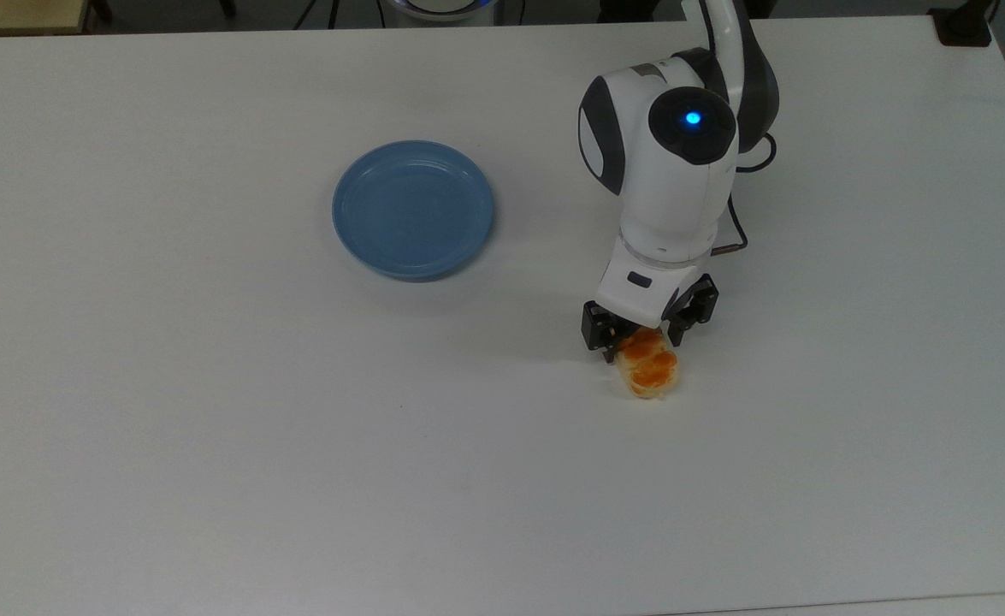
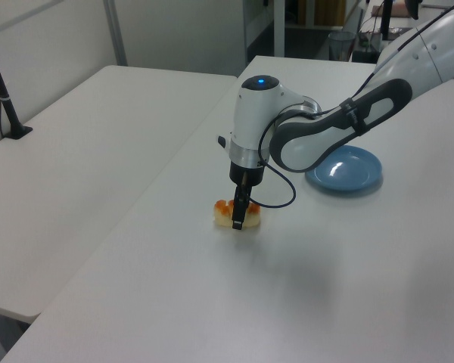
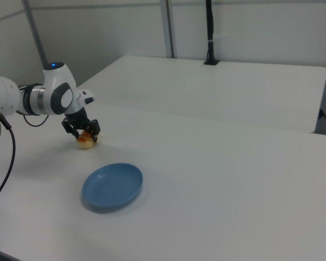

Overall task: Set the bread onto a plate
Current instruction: 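Lower the gripper onto the bread roll and close on it, then lift the bread roll and carry it over the blue plate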

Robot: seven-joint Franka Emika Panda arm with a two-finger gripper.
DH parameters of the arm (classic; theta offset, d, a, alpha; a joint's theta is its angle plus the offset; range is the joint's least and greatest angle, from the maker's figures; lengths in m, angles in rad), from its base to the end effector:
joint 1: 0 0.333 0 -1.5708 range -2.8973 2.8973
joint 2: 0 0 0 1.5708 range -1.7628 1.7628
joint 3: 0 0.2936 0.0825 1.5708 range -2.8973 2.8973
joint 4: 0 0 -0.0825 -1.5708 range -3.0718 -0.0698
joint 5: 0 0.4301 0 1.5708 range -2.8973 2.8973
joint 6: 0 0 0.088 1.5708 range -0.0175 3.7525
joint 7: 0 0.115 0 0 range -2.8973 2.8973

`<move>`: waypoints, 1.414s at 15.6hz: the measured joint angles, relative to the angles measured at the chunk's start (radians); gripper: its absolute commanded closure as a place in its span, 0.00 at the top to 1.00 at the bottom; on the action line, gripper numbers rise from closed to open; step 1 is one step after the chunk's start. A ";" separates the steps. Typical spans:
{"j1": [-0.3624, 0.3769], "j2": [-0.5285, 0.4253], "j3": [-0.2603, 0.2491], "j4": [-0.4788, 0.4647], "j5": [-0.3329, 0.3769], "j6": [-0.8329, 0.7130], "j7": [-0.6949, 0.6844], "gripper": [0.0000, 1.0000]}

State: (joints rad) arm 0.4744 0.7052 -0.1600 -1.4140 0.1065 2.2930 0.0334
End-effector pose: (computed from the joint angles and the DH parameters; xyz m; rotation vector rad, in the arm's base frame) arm 0.7248 0.2610 0.2563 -3.0831 -0.4109 -0.2851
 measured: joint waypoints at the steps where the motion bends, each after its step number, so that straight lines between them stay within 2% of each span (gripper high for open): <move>1: 0.000 0.000 0.000 0.001 0.000 0.000 0.000 0.24; 2: 0.000 0.000 0.000 0.002 0.000 0.000 0.002 0.22; 12: -0.003 -0.015 -0.013 0.027 -0.031 0.000 0.012 0.22; 18: -0.080 -0.130 -0.025 0.008 -0.059 -0.099 -0.019 0.25; 22: -0.142 -0.260 -0.026 -0.121 -0.059 -0.140 -0.101 0.27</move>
State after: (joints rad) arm 0.3321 0.4456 -0.1863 -1.5354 0.0475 2.1534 -0.0679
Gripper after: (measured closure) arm 0.753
